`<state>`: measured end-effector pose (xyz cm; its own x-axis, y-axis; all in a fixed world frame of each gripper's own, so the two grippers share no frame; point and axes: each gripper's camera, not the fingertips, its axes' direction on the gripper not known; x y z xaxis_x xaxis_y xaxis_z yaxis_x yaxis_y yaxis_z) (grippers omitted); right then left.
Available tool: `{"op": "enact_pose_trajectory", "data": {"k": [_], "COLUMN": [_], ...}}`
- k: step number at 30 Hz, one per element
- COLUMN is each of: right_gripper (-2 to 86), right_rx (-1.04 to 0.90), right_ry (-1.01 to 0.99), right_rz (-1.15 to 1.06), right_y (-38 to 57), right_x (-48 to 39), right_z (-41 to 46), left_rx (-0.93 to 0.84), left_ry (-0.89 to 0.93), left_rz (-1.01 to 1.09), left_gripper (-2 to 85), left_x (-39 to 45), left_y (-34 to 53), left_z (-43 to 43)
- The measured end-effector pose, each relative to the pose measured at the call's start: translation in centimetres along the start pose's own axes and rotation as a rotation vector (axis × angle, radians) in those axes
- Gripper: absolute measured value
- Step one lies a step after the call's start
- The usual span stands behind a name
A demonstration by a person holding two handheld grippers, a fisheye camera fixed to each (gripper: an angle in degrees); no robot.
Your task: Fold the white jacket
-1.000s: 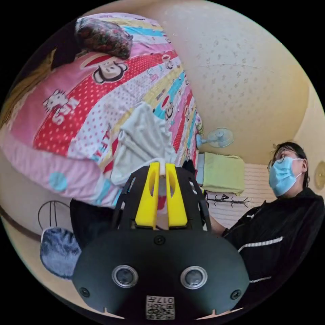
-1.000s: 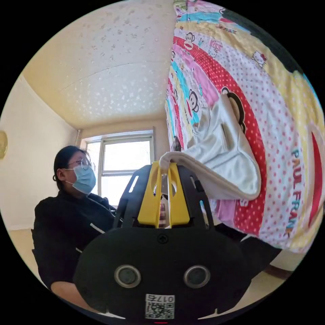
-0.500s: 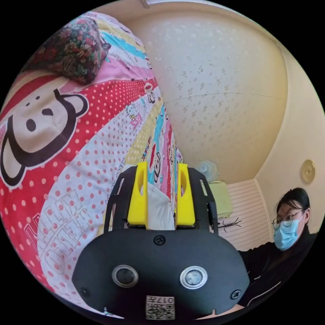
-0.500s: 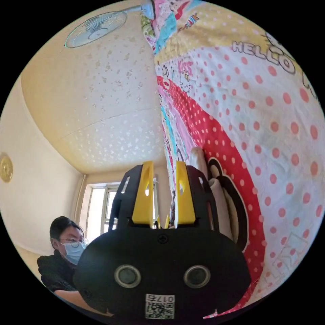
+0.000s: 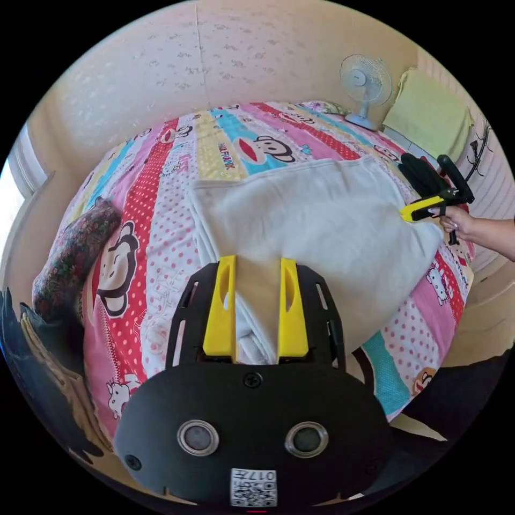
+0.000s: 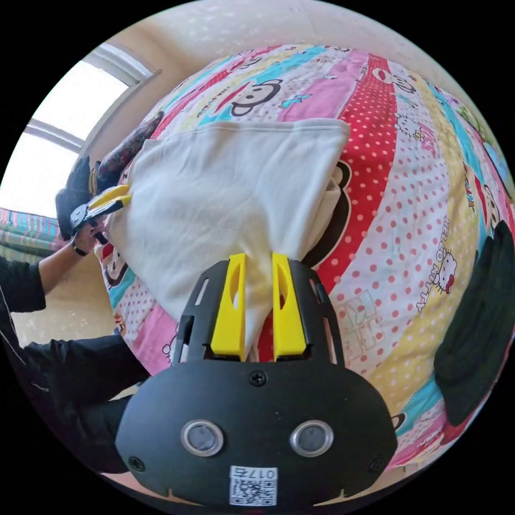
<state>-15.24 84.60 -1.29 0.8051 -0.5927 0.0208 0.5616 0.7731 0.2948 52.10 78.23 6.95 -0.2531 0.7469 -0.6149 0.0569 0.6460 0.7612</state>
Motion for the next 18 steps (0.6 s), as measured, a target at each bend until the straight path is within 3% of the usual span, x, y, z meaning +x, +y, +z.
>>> {"op": "enact_pose_trajectory", "data": {"k": [2,7,11,14,16,18], "right_gripper": [10.1,11.3,11.3,11.8,12.0,12.2], "right_rx": [0.004,0.092,0.115,0.025,-0.023,-0.067], "right_ry": [0.0,0.141,-0.085,-0.272,-0.358,-0.363], "right_rz": [0.082,0.084,-0.009,-0.024,-0.034,-0.023], "right_y": [-1.2,-3.8,-7.4,-10.8,-12.9,-15.3], "right_x": [-0.9,-9.0,-17.5,-22.1,-24.4,-26.1], "right_z": [-0.2,-1.7,3.2,9.3,11.8,13.6], "left_rx": [0.04,0.065,-0.146,-0.133,-0.128,-0.053], "left_ry": [0.004,0.292,0.076,0.009,0.016,0.147], "left_rz": [-0.168,-0.452,-0.436,-0.428,-0.477,-0.671], "left_gripper": [10.9,10.1,10.0,9.9,9.4,8.0], "left_x": [-2.0,-5.5,-3.2,-2.8,-3.2,-5.2], "left_y": [1.4,7.4,11.0,10.7,10.4,11.3], "left_z": [-2.7,-6.7,-4.2,-5.2,-6.2,-8.2]}}
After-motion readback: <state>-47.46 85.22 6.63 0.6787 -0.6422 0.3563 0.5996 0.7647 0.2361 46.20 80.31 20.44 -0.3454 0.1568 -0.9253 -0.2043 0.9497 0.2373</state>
